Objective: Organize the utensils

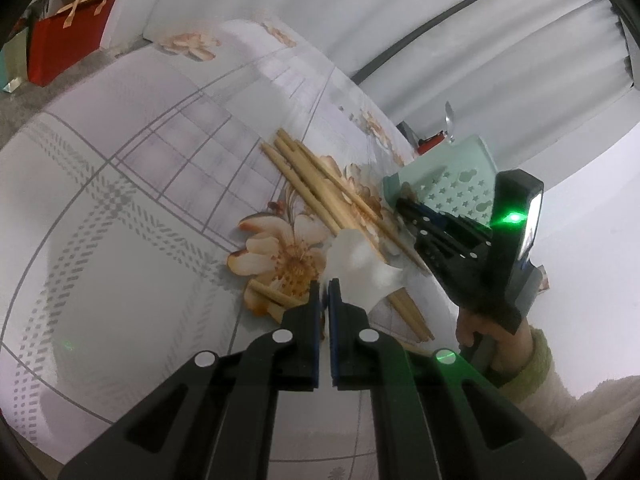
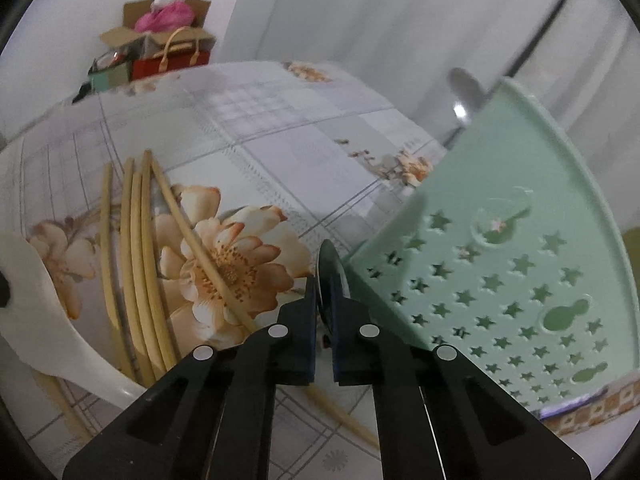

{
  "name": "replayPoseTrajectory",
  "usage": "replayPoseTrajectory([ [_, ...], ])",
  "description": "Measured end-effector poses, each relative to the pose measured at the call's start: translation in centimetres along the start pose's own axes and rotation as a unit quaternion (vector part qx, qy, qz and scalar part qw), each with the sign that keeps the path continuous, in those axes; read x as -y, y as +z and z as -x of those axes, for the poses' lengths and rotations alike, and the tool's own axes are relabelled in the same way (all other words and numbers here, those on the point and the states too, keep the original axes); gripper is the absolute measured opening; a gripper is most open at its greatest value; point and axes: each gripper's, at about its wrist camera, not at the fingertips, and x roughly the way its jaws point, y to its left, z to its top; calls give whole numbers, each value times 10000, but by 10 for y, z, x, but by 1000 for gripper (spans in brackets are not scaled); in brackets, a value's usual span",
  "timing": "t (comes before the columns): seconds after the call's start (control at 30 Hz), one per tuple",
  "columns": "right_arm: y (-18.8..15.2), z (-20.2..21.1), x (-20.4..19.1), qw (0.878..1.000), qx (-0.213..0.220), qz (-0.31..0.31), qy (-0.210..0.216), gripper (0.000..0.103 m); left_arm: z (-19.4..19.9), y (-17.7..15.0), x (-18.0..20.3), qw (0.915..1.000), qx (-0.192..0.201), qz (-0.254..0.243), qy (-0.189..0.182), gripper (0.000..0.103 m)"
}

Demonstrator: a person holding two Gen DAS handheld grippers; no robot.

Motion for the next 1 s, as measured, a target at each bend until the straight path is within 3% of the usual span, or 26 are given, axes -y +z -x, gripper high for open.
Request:
replayPoseTrajectory([
  [0.37,-7,63,54,9905,676,-1130,384,2,42,11,38,9955,774,-536,-135,1],
  [0.63,-18,111,97,9721,1267,-1825,754,2,88,38,79,9818,1567,-974,-458,1],
  [0.77,-22,124,110,9642,1476,-2012,898,2,98,57,96,9754,1780,-1121,-663,1],
  [1.0,-27,133,123,9552,1660,-2219,1041,2,88,89,135,9630,1923,-1837,-438,1],
])
